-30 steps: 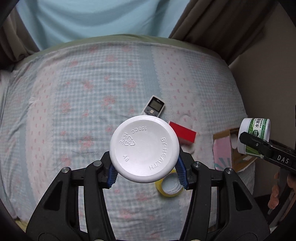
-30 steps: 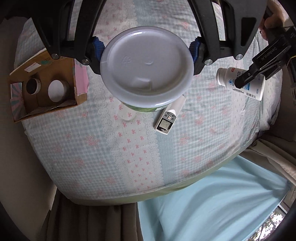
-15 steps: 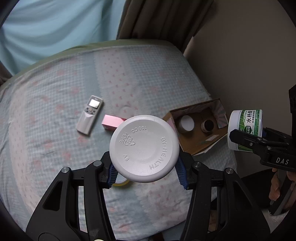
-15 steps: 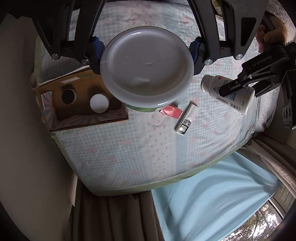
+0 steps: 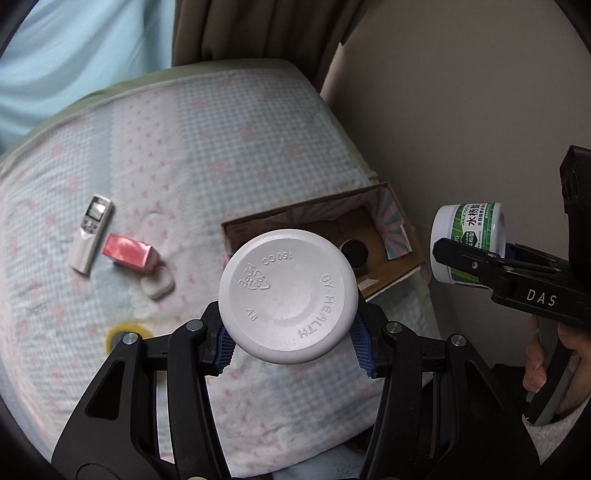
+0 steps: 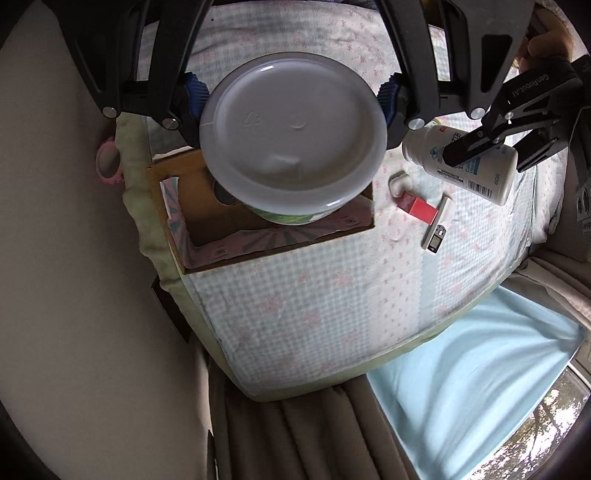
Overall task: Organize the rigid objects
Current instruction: 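Lift pill bottle and green jar and carry both over the box, then lower both items into the box and open both grippers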
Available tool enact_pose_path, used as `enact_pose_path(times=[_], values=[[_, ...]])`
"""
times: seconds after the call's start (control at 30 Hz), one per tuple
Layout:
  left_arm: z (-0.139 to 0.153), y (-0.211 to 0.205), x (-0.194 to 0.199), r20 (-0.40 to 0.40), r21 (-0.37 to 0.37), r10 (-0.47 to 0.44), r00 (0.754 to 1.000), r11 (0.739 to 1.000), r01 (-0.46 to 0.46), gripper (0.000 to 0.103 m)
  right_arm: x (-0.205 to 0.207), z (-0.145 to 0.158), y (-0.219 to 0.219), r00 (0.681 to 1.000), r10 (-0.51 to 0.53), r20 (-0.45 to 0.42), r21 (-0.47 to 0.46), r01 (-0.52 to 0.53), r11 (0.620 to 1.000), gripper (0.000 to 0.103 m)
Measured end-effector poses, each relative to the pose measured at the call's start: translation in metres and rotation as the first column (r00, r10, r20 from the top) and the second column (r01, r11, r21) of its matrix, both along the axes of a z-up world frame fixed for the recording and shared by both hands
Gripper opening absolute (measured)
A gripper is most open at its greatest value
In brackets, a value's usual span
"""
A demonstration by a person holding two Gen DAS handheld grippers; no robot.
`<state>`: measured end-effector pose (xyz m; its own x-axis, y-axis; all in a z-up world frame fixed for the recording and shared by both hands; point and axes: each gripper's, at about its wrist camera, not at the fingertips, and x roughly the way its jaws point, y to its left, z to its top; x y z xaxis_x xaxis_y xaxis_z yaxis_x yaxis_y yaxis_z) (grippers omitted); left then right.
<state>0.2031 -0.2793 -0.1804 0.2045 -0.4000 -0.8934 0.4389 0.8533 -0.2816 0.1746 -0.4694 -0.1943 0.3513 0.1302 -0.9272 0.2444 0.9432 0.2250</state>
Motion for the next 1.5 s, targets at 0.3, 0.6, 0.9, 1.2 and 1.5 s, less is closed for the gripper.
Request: enact_pose_path(times=[0.3, 0.6, 0.9, 1.2, 1.5], values=[[-0.066, -0.048, 0.017, -0.082, 0.059, 0.013, 0.997, 0.998, -0.008, 0.048, 0.027, -0.066, -0.048, 0.995, -0.018, -0.094, 0.010, 0.019, 1.000, 0.066], [-0.132, -0.068, 0.034, -0.206, 0.061, 0.079, 0.975, 0.996, -0.067, 0.048, 0.054, -0.124, -0.072, 0.988, 0.007, -0.154, 0.016, -0.005, 1.000, 0.066], [-0.180, -0.088, 0.040, -0.301, 0.014, 0.088, 0.950, 0.996, -0.087, 0.047, 0.077, -0.165, -0.079, 0.983, 0.025, -0.181, -0.031, -0.031, 0.999, 0.066], [-0.201, -0.090, 0.036, -0.371, -0.012, 0.103, 0.923, 0.993, -0.116, 0.054, 0.090, -0.186, -0.078, 0.984, 0.007, -0.179, -0.048, -0.016, 0.999, 0.067], [-0.181, -0.069, 0.019, -0.267, 0.122, 0.159, 0.950, 0.984, -0.131, 0.103, 0.094, -0.172, -0.076, 0.998, -0.019, -0.060, -0.022, 0.018, 1.000, 0.103]])
